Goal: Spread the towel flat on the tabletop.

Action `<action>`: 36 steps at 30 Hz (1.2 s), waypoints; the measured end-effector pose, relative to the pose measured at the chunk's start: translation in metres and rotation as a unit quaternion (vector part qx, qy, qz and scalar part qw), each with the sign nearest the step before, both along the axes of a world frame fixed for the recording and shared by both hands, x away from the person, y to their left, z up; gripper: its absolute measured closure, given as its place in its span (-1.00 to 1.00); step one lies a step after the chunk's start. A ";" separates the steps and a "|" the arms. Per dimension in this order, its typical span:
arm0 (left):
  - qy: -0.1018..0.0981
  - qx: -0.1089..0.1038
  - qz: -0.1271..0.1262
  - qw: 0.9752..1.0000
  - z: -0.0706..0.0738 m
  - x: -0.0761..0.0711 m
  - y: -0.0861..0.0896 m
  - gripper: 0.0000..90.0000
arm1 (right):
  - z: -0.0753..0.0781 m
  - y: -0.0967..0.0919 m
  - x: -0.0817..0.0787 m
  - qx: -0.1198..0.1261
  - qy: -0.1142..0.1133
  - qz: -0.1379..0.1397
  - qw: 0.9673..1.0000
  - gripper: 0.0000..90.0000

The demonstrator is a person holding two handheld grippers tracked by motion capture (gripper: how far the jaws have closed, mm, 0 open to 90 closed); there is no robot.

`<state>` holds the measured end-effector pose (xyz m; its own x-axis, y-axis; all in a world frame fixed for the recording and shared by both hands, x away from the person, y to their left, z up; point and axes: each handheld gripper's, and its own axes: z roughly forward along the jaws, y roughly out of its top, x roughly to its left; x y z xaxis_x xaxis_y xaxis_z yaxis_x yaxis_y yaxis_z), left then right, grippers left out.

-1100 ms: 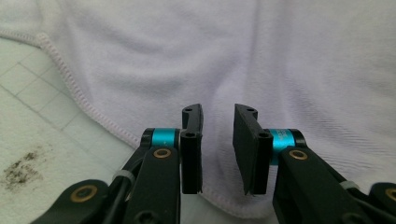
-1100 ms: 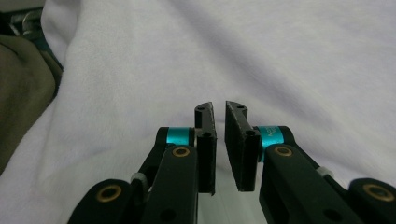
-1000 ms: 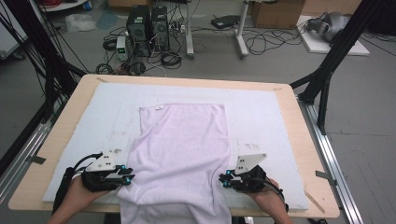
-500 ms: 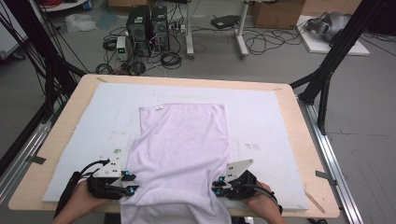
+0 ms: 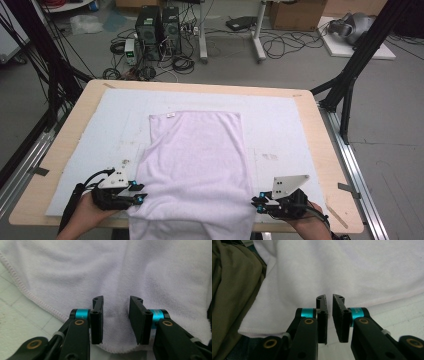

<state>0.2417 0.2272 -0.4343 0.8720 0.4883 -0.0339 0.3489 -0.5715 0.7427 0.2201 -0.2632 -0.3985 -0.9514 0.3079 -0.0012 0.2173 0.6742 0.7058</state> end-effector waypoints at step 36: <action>-0.056 0.028 0.082 0.995 0.003 0.069 -0.015 0.73 | -0.030 0.030 0.071 -0.012 -0.021 -0.080 0.997 0.87</action>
<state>0.3104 0.2118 -0.4317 0.7772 0.6226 0.0911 0.3571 -0.5557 0.7508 0.2910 -0.2330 -0.4282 -0.8893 0.4546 -0.0493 0.2935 0.6502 0.7008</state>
